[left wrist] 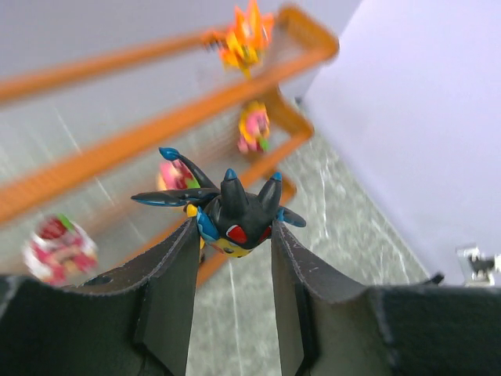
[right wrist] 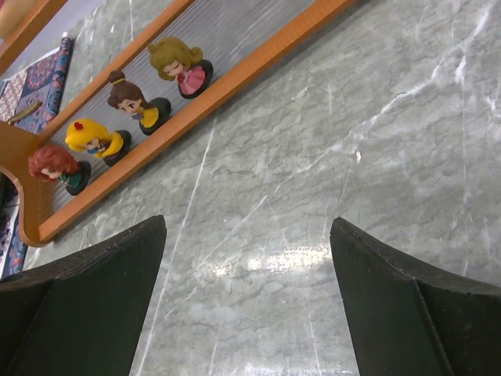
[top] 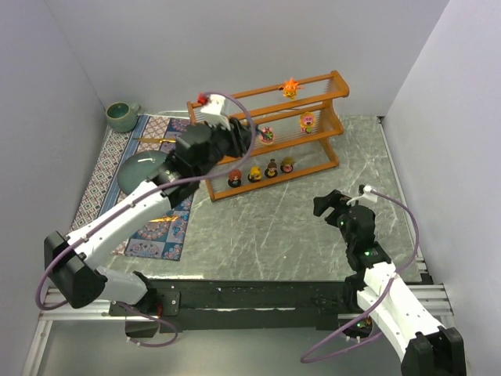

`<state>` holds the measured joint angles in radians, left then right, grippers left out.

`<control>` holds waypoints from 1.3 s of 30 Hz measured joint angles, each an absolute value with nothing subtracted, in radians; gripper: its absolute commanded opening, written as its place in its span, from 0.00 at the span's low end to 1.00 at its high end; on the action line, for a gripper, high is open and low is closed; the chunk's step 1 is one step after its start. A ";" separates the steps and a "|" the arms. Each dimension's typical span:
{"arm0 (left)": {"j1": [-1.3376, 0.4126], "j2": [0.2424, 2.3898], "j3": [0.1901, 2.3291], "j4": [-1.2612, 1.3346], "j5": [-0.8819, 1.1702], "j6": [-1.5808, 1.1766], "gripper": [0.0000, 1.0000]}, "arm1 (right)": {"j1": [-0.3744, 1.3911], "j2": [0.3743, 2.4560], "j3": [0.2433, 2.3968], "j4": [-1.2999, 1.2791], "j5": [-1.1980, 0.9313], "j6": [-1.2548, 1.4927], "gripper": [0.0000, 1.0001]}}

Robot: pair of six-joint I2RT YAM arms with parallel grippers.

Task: Place and organize the plastic toys onto the shelf

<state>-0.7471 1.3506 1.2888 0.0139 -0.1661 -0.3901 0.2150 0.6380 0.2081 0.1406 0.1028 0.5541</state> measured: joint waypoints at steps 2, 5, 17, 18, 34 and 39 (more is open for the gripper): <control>-0.698 1.352 1.323 0.011 -0.125 -0.382 0.05 | 0.215 0.642 0.208 0.144 0.096 0.553 0.93; -0.636 1.366 1.372 0.010 -0.075 -0.381 0.06 | 0.215 0.644 0.207 0.154 0.086 0.552 0.92; -0.482 1.600 1.637 -0.060 0.123 -0.382 0.07 | 0.215 0.672 0.204 0.180 0.060 0.549 0.93; -0.475 1.615 1.647 -0.070 0.134 -0.382 0.07 | 0.215 0.675 0.204 0.180 0.060 0.549 0.93; -0.423 1.743 1.784 -0.212 0.215 -0.379 0.09 | 0.215 0.709 0.204 0.203 0.041 0.548 0.92; -0.414 1.765 1.806 -0.221 0.222 -0.377 0.11 | 0.215 0.710 0.204 0.205 0.039 0.548 0.92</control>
<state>-0.4141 1.7649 1.8065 -0.2211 0.2218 -0.3767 0.2150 0.7101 0.2035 0.2050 0.0387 0.5484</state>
